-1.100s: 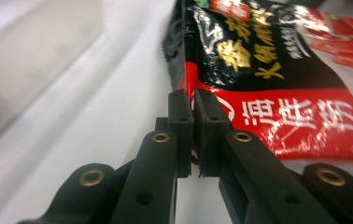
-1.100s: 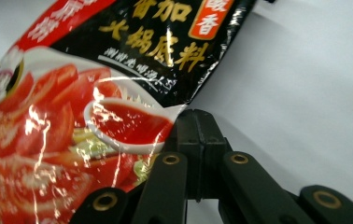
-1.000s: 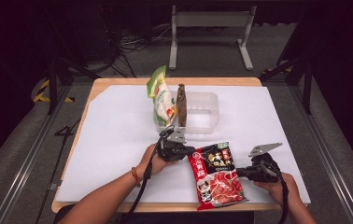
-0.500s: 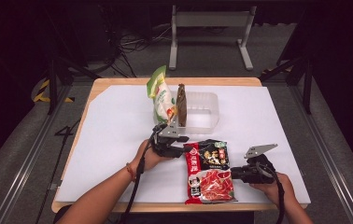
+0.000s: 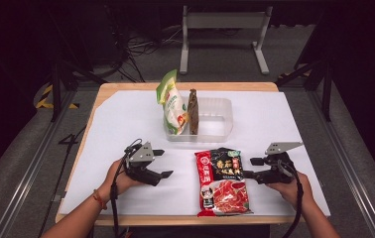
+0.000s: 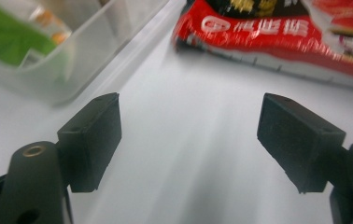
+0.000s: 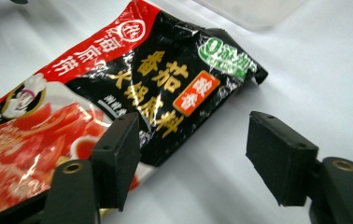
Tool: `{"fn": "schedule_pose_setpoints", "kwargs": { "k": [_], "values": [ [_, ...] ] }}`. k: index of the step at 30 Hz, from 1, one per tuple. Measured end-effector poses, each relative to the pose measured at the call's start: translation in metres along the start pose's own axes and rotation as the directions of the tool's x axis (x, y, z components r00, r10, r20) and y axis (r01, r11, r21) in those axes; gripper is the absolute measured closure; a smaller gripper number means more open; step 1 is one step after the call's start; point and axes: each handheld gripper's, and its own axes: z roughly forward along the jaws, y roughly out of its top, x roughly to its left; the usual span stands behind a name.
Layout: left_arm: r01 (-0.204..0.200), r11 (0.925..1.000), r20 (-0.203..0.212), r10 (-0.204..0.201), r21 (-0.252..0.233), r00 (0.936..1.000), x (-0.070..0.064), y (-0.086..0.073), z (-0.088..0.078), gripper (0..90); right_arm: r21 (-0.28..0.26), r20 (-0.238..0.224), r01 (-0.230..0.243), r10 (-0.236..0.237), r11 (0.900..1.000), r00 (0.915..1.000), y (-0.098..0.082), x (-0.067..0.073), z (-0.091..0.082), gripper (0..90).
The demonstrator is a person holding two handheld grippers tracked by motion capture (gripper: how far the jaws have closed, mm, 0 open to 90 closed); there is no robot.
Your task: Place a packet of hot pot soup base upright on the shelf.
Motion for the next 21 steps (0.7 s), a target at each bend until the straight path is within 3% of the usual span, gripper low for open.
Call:
{"fn": "schedule_pose_setpoints", "kwargs": {
  "k": [5, 8, 10, 12, 14, 15, 21],
  "values": [
    [0.004, 0.9999, -0.045, -0.003, 0.016, 0.9990, -0.001, -0.020, -0.016, 21.5, -0.027, -0.041, -0.041, 0.040, 0.999, 0.9984, 0.014, -0.015, 0.011, 31.1],
    [0.009, 0.9997, -0.057, -0.008, 0.023, 0.9984, -0.002, -0.028, -0.023, 21.4, -0.028, -0.079, -0.089, 0.086, 0.996, 0.9931, 0.023, -0.026, 0.017, 30.0],
    [0.009, 0.9997, -0.058, -0.007, 0.021, 0.9983, -0.003, -0.032, -0.026, 21.1, -0.015, -0.130, -0.141, 0.138, 0.990, 0.9819, 0.026, -0.036, 0.024, 27.4],
    [0.017, 0.9997, -0.055, -0.017, 0.015, 0.9984, -0.002, -0.034, -0.027, 20.9, 0.005, -0.122, -0.166, 0.166, 0.986, 0.9786, 0.028, -0.041, 0.030, 26.4],
    [0.021, 0.9997, -0.052, -0.020, 0.012, 0.9984, -0.001, -0.034, -0.027, 20.8, 0.009, -0.137, -0.175, 0.174, 0.985, 0.9752, 0.029, -0.044, 0.034, 26.5],
    [0.023, 0.9997, -0.047, -0.022, 0.009, 0.9986, 0.000, -0.034, -0.027, 20.9, 0.040, -0.163, -0.192, 0.196, 0.981, 0.9669, 0.029, -0.049, 0.042, 25.5],
    [0.043, 0.9991, -0.050, -0.042, 0.008, 0.9978, 0.002, -0.035, -0.026, 20.9, 0.072, -0.204, -0.209, 0.220, 0.975, 0.9539, 0.031, -0.052, 0.057, 25.5]
  ]
}}
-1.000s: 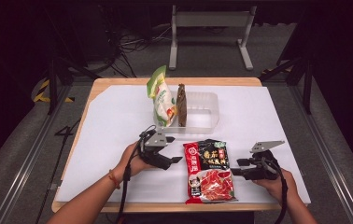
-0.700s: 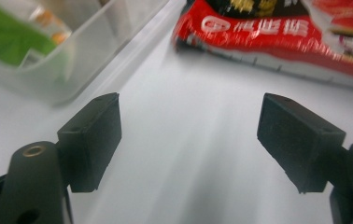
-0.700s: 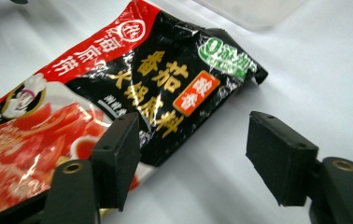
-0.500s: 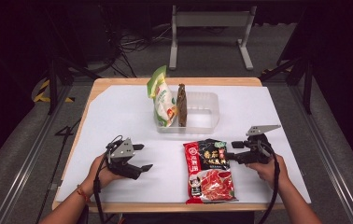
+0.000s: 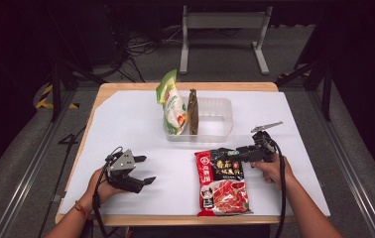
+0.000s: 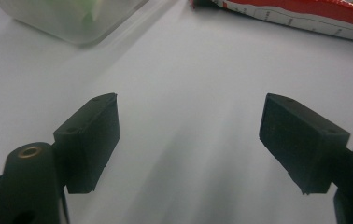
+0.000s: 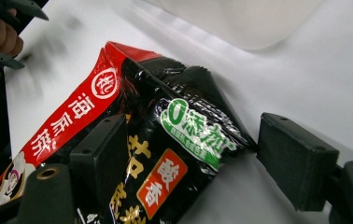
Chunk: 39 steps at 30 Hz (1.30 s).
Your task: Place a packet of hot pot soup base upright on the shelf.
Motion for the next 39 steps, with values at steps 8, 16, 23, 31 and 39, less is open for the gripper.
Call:
{"fn": "schedule_pose_setpoints", "kwargs": {
  "k": [8, 16, 23, 31, 39],
  "values": [
    [-0.017, 0.9998, 0.006, 0.017, 0.008, 0.9998, -0.002, 0.000, 0.001, 21.3, -0.015, -0.064, -0.005, 0.004, 1.000, 0.9979, 0.009, -0.004, 0.014, 24.9],
    [-0.031, 0.9992, 0.011, 0.031, 0.027, 0.9995, -0.003, 0.001, 0.006, 21.6, -0.006, -0.016, 0.027, -0.027, 1.000, 0.9995, 0.011, -0.001, 0.019, 50.5],
    [-0.035, 0.9990, -0.004, 0.035, 0.029, 0.9994, -0.001, 0.000, 0.004, 22.3, -0.021, -0.056, 0.056, -0.057, 0.998, 0.9968, 0.010, 0.001, 0.015, 70.4],
    [-0.032, 0.9992, -0.011, 0.032, 0.022, 0.9994, 0.001, -0.001, 0.003, 23.0, -0.095, -0.069, 0.163, -0.170, 0.982, 0.9831, 0.011, 0.018, -0.004, 85.4],
    [-0.009, 0.9995, -0.020, 0.008, -0.030, 0.9998, 0.005, 0.000, -0.007, 25.1, -0.165, -0.023, 0.258, -0.265, 0.952, 0.9641, 0.015, 0.052, -0.026, 87.3]
  ]
}}
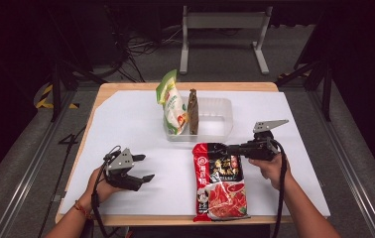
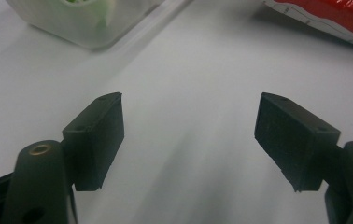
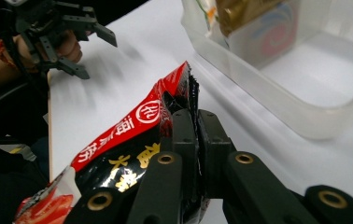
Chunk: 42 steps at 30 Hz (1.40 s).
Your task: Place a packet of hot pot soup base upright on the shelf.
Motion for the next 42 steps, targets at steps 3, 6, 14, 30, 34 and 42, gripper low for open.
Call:
{"fn": "schedule_pose_setpoints", "kwargs": {
  "k": [3, 6, 14, 30, 34, 42],
  "values": [
    [0.014, 0.9997, -0.011, -0.014, -0.022, 0.9998, 0.002, -0.001, -0.004, 25.6, -0.019, 0.012, 0.024, -0.023, 1.000, 0.9997, 0.005, 0.009, -0.005, 87.5],
    [0.030, 0.9985, -0.039, -0.032, -0.045, 0.9987, 0.006, -0.002, -0.009, 22.4, -0.052, 0.028, 0.062, -0.060, 0.997, 0.9978, 0.014, 0.024, -0.015, 87.7],
    [0.068, 0.9917, -0.117, -0.081, -0.110, 0.9898, 0.010, -0.006, -0.014, 13.1, -0.131, 0.087, 0.110, -0.100, 0.985, 0.9912, 0.027, 0.044, -0.037, 87.8],
    [0.102, 0.9891, -0.175, -0.120, -0.106, 0.9772, 0.013, -0.010, -0.013, 3.4, -0.203, 0.227, 0.187, -0.139, 0.961, 0.9638, 0.041, 0.061, -0.059, 87.7],
    [0.093, 0.9910, -0.172, -0.109, -0.096, 0.9791, 0.013, -0.011, -0.011, 3.5, -0.208, 0.234, 0.193, -0.143, 0.959, 0.9617, 0.044, 0.063, -0.060, 87.8],
    [0.092, 0.9920, -0.183, -0.106, -0.087, 0.9773, 0.012, -0.011, -0.009, 3.1, -0.219, 0.290, 0.222, -0.154, 0.950, 0.9446, 0.051, 0.067, -0.066, 87.8]
  ]
}}
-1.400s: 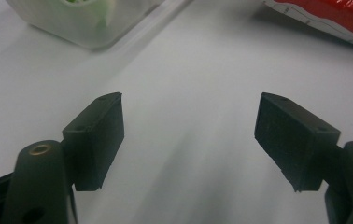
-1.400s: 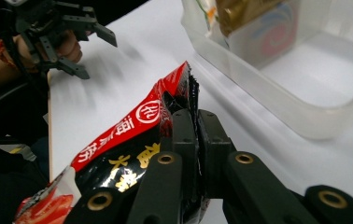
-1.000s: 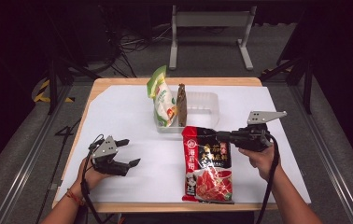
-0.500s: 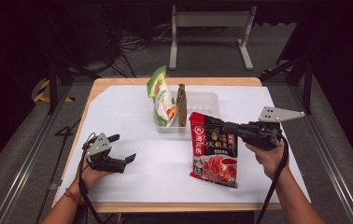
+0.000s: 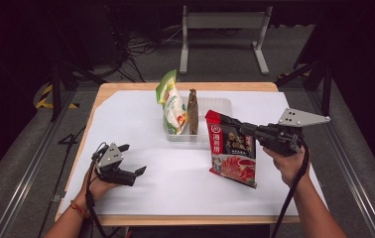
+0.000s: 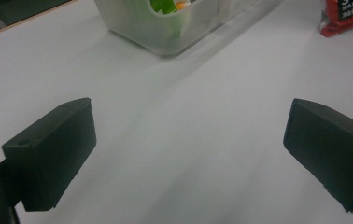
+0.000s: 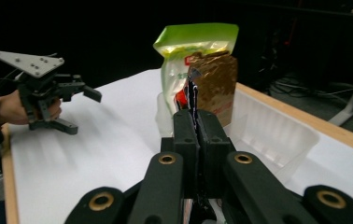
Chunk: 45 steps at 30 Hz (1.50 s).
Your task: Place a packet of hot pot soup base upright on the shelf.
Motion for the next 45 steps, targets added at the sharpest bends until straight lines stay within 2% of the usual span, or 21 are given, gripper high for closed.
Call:
{"fn": "schedule_pose_setpoints", "kwargs": {
  "k": [6, 12, 19, 28, 32, 39, 41, 44, 45],
  "values": [
    [-0.001, 1.0000, 0.001, 0.001, 0.000, 1.0000, 0.001, 0.000, -0.001, 3.5, -0.009, 0.048, 0.010, -0.009, 1.000, 0.9988, 0.006, -0.003, -0.001, 87.9],
    [0.003, 1.0000, 0.002, -0.003, -0.005, 1.0000, 0.003, 0.000, -0.001, 3.5, -0.026, 0.076, 0.023, -0.020, 0.999, 0.9969, 0.012, -0.002, -0.002, 87.9],
    [0.002, 1.0000, 0.006, -0.002, -0.004, 1.0000, 0.003, 0.000, -0.002, 3.7, -0.050, 0.094, 0.029, -0.024, 0.998, 0.9953, 0.021, -0.001, 0.001, 87.9],
    [0.002, 1.0000, 0.007, -0.002, -0.001, 1.0000, 0.003, 0.000, -0.002, 4.0, -0.104, 0.119, 0.026, -0.014, 0.994, 0.9928, 0.042, -0.001, 0.007, 87.9],
    [0.009, 0.9999, 0.016, -0.009, -0.010, 0.9998, 0.003, 0.000, -0.002, 4.0, -0.121, 0.141, 0.019, -0.001, 0.992, 0.9899, 0.054, -0.002, 0.014, 87.8],
    [0.009, 0.9998, 0.026, -0.009, -0.016, 0.9996, 0.002, 0.000, -0.003, 4.0, -0.110, 0.178, 0.020, 0.000, 0.994, 0.9839, 0.067, -0.004, 0.028, 87.9],
    [0.008, 0.9998, 0.028, -0.008, -0.015, 0.9996, 0.002, 0.000, -0.002, 4.1, -0.103, 0.196, 0.023, -0.003, 0.994, 0.9805, 0.073, -0.009, 0.037, 87.8],
    [0.010, 0.9999, 0.029, -0.010, -0.014, 0.9995, 0.002, 0.000, -0.003, 4.2, -0.103, 0.202, 0.009, 0.012, 0.995, 0.9794, 0.075, -0.013, 0.042, 87.9],
    [0.013, 0.9998, 0.031, -0.012, -0.017, 0.9995, 0.002, 0.000, -0.002, 4.2, -0.096, 0.218, 0.004, 0.017, 0.995, 0.9757, 0.077, -0.017, 0.049, 87.9]
  ]
}}
